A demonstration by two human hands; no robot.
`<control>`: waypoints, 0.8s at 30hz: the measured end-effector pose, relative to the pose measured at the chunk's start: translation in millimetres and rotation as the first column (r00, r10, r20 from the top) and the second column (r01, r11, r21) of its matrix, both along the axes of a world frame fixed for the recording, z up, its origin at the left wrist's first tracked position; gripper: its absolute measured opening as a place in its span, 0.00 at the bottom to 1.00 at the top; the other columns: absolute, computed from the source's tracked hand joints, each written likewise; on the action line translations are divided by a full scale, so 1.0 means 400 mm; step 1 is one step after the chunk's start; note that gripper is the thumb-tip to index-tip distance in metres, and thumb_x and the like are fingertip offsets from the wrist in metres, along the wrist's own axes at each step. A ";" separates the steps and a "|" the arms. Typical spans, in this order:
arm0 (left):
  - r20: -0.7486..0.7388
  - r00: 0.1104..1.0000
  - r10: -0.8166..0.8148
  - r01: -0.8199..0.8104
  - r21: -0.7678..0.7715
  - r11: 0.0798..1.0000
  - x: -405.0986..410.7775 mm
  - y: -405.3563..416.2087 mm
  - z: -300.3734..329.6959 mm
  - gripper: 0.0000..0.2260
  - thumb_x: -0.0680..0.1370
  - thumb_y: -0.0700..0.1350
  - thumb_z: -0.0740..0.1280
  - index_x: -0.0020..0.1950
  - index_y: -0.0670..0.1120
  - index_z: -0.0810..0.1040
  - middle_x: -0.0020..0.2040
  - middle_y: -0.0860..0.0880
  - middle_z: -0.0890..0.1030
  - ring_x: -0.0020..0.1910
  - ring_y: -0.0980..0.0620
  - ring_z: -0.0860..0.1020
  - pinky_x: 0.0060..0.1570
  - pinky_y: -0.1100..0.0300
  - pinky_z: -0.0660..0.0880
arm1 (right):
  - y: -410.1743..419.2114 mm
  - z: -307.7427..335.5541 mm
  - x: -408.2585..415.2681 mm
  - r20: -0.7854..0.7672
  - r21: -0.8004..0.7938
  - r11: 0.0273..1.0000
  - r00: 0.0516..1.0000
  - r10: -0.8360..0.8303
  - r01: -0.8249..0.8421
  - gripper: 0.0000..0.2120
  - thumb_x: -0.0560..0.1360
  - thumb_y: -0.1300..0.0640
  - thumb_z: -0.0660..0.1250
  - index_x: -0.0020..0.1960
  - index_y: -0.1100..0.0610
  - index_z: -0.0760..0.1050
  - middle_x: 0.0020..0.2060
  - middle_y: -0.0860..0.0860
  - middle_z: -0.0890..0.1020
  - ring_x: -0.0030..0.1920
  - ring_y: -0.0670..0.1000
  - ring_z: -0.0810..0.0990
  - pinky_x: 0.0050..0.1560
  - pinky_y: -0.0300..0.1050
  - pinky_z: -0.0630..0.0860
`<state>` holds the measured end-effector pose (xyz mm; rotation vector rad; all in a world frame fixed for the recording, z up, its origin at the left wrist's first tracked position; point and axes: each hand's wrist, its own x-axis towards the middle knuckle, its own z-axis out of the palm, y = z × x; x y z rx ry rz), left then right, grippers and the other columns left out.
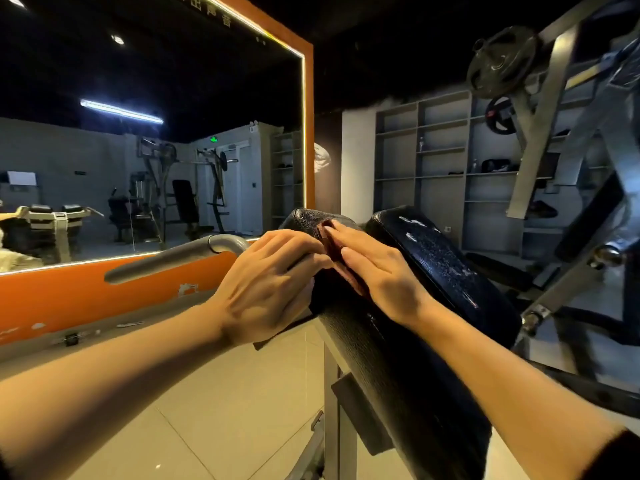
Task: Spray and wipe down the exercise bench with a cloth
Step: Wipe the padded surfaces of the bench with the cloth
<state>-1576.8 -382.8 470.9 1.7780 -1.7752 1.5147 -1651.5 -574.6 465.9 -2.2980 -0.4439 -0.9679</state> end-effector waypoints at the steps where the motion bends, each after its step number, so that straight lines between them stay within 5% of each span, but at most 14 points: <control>1: 0.019 1.000 0.013 -0.014 0.012 1.000 -0.004 -0.001 -0.001 0.14 0.84 0.50 0.49 0.60 0.47 0.71 0.57 0.47 0.73 0.56 0.48 0.73 0.58 0.54 0.70 | -0.036 0.005 0.014 -0.044 0.047 0.995 0.996 -0.081 0.083 0.19 0.83 0.57 0.55 0.73 0.56 0.66 0.73 0.49 0.68 0.74 0.45 0.64 0.73 0.35 0.56; 4: 0.088 0.995 0.054 -0.060 0.064 0.996 -0.017 -0.004 -0.009 0.13 0.83 0.48 0.51 0.62 0.46 0.71 0.57 0.44 0.76 0.56 0.47 0.73 0.57 0.52 0.74 | -0.080 0.007 0.017 -0.180 0.152 0.935 0.939 -0.292 0.319 0.19 0.83 0.57 0.55 0.73 0.55 0.67 0.73 0.51 0.68 0.73 0.49 0.65 0.73 0.42 0.56; 6: 0.091 0.995 0.042 -0.046 0.048 0.998 -0.031 -0.007 -0.022 0.11 0.83 0.47 0.54 0.61 0.46 0.71 0.56 0.43 0.78 0.56 0.47 0.73 0.57 0.53 0.73 | -0.020 -0.016 -0.022 -0.091 0.116 0.961 0.967 -0.240 0.250 0.20 0.83 0.55 0.55 0.74 0.54 0.66 0.74 0.50 0.67 0.74 0.48 0.63 0.75 0.46 0.57; 9: 0.110 0.993 -0.038 0.038 0.002 0.999 -0.072 -0.029 -0.054 0.09 0.80 0.45 0.60 0.59 0.45 0.71 0.55 0.42 0.78 0.56 0.46 0.74 0.58 0.53 0.74 | 0.057 -0.078 -0.107 0.043 -0.092 0.993 0.997 -0.065 0.068 0.22 0.82 0.53 0.54 0.75 0.52 0.61 0.76 0.48 0.63 0.76 0.43 0.58 0.75 0.38 0.54; 11: 0.168 0.980 -0.107 0.101 0.046 0.994 -0.109 -0.047 -0.092 0.10 0.79 0.43 0.63 0.59 0.43 0.72 0.56 0.43 0.76 0.56 0.47 0.74 0.60 0.53 0.72 | -0.014 -0.105 -0.113 -0.031 0.018 0.996 0.996 -0.087 0.087 0.23 0.81 0.53 0.55 0.75 0.55 0.63 0.75 0.49 0.64 0.75 0.44 0.60 0.75 0.38 0.54; 15: 0.201 0.971 -0.127 0.094 0.166 0.982 -0.171 -0.062 -0.168 0.14 0.73 0.40 0.72 0.57 0.40 0.80 0.55 0.41 0.80 0.57 0.46 0.73 0.63 0.54 0.70 | -0.118 -0.143 -0.122 -0.215 0.186 0.904 0.914 -0.344 0.384 0.21 0.82 0.57 0.58 0.75 0.55 0.64 0.74 0.50 0.66 0.75 0.49 0.63 0.75 0.43 0.55; 20: 0.061 0.995 -0.082 0.076 0.087 0.993 -0.170 -0.090 -0.233 0.16 0.75 0.43 0.67 0.62 0.42 0.74 0.60 0.42 0.74 0.60 0.46 0.72 0.64 0.56 0.68 | -0.025 -0.215 -0.214 -0.073 0.063 0.983 0.983 -0.170 0.175 0.23 0.80 0.55 0.57 0.74 0.57 0.64 0.73 0.47 0.66 0.74 0.43 0.62 0.75 0.38 0.56; 24: 0.028 0.997 -0.076 0.073 0.093 0.993 -0.180 -0.110 -0.255 0.16 0.77 0.44 0.65 0.64 0.42 0.72 0.60 0.40 0.76 0.61 0.43 0.72 0.63 0.51 0.70 | -0.119 -0.225 -0.206 -0.197 0.197 0.906 0.921 -0.337 0.374 0.21 0.82 0.59 0.59 0.74 0.57 0.65 0.73 0.51 0.67 0.74 0.49 0.64 0.76 0.47 0.58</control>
